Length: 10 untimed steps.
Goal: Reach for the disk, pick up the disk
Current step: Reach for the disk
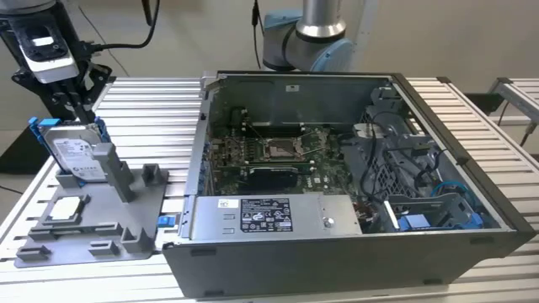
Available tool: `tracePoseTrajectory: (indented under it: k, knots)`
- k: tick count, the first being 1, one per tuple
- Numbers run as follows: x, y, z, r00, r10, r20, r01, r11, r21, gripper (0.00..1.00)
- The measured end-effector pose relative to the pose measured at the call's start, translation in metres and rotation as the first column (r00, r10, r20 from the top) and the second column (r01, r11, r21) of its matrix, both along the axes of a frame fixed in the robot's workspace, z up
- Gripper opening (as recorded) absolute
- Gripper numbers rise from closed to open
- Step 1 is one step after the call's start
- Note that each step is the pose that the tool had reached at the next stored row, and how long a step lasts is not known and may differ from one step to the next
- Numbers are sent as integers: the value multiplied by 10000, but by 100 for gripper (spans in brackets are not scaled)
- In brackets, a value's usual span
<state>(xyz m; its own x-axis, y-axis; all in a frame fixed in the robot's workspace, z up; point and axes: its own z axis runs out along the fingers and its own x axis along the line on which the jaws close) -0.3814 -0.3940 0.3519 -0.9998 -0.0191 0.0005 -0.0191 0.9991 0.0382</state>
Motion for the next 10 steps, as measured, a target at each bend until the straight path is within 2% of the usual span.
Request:
tracePoseTrajectory:
  k: [5,7,10]
  knots:
    - [0,13,1,10000,0,-2,0,10000,-2,0]
    - [1,57,0,10000,0,0,0,10000,0,0]
    - [-28,156,-6,10000,0,2,0,10000,-1,0]
